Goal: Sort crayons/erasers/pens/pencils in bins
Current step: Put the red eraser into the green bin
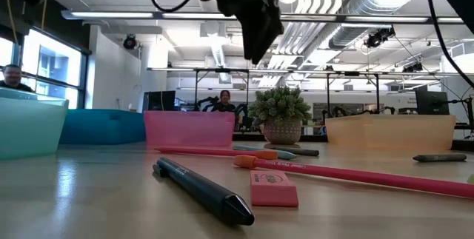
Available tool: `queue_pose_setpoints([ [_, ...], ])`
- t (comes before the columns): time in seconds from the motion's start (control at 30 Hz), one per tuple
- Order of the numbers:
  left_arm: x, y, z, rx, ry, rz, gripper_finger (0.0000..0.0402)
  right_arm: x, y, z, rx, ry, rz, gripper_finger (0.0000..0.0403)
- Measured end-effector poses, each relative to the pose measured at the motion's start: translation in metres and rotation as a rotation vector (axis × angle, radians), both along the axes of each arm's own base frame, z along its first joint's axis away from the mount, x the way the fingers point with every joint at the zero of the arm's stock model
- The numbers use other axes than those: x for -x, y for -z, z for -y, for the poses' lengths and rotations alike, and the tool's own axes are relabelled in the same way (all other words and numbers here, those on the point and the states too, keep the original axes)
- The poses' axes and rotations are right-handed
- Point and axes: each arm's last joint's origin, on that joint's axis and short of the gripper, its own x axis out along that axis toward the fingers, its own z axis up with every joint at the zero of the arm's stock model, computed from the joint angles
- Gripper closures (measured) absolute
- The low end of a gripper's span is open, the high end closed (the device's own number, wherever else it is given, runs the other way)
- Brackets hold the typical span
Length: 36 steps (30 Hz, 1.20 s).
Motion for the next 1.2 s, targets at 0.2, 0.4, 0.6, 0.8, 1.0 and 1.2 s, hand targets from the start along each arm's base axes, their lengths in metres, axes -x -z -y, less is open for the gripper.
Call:
queue_pose_setpoints([
  [0.2, 0.000, 0.007, 0.007, -0.018, -0.019, -0.045, 0.0392, 0.007, 0.006, -0.001, 0.006, -0.018, -0.106, 0.0219],
  [0.4, 0.001, 0.029, 0.012, 0.041, -0.045, -0.075, 0.0392, 0.012, 0.006, -0.007, 0.044, -0.032, -0.174, 0.0219],
  [0.6, 0.001, 0.043, 0.014, 0.058, -0.056, -0.069, 0.0392, 0.014, 0.006, -0.013, 0.086, -0.033, -0.189, 0.0219],
  [0.8, 0.001, 0.048, 0.014, 0.056, -0.055, -0.050, 0.0392, 0.015, 0.006, -0.014, 0.086, -0.041, -0.207, 0.0219],
  [1.0, 0.001, 0.054, 0.014, 0.057, -0.055, -0.049, 0.0366, 0.019, 0.006, -0.014, 0.087, -0.050, -0.251, 0.0219],
  [1.2, 0.002, 0.054, 0.014, 0.061, -0.043, -0.049, 0.0298, 0.019, 0.006, -0.014, 0.093, -0.072, -0.254, 0.0219],
])
